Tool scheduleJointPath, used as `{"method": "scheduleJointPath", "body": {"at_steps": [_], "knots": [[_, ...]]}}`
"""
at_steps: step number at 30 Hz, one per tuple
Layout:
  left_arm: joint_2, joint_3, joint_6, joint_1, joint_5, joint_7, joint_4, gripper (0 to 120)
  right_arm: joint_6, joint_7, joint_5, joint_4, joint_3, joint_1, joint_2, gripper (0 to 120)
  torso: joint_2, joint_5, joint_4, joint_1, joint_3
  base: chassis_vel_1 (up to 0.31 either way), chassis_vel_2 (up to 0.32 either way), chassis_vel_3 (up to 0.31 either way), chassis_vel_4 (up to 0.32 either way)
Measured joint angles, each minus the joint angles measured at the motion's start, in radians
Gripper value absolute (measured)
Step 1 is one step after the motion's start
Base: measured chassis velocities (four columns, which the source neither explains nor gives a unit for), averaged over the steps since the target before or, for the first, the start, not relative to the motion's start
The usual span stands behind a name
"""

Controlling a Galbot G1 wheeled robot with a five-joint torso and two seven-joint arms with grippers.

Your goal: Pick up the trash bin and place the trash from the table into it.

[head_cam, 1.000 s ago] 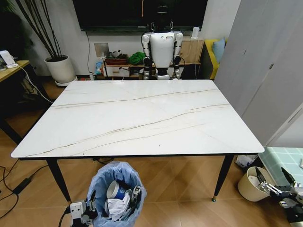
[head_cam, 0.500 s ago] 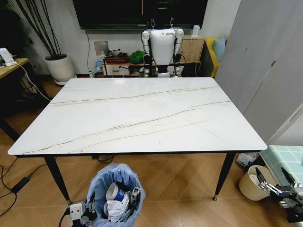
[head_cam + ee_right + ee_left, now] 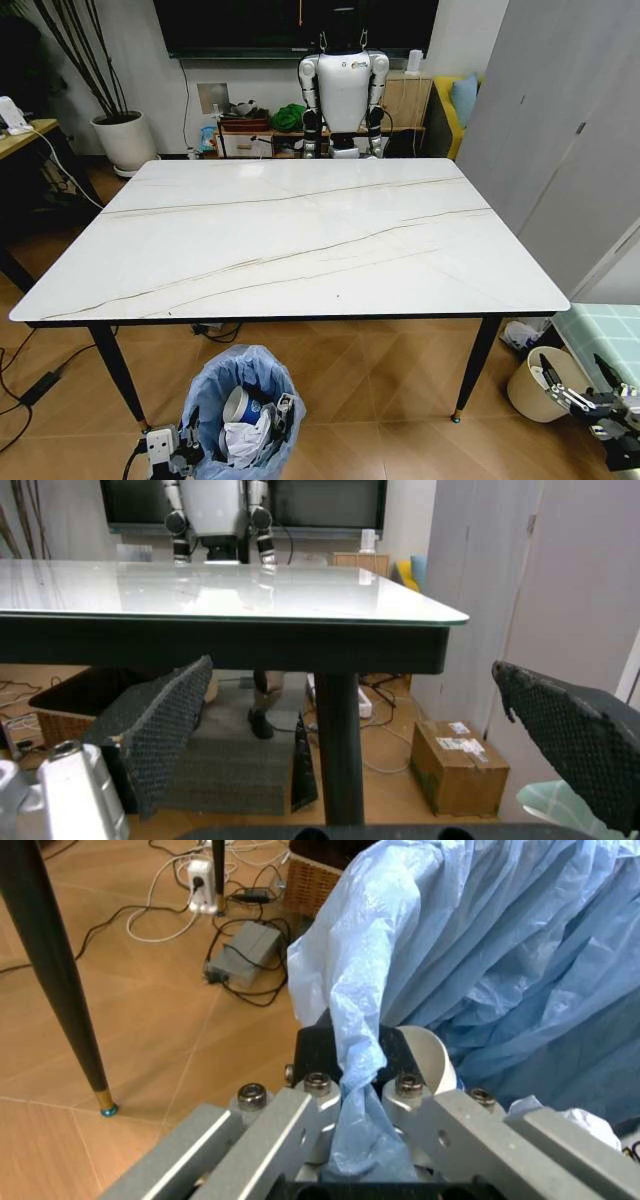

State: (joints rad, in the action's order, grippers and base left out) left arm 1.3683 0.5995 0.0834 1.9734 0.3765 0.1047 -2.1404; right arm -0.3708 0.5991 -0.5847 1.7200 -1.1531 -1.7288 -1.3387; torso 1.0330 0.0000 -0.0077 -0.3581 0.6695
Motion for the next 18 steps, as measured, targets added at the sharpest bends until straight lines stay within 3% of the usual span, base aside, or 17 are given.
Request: {"method": "scheduleJointPath", "body": {"at_steps": [18], "knots": [[0.010, 0.023, 0.018, -0.030, 0.062, -0.004, 0.020, 0, 0.000, 0.000, 0.000, 0.000, 0.000, 0.000, 0.000, 100, -0.089, 0.0000, 0.0000, 0.039, -0.051, 0.000, 0.000, 0.000, 0.000]]}}
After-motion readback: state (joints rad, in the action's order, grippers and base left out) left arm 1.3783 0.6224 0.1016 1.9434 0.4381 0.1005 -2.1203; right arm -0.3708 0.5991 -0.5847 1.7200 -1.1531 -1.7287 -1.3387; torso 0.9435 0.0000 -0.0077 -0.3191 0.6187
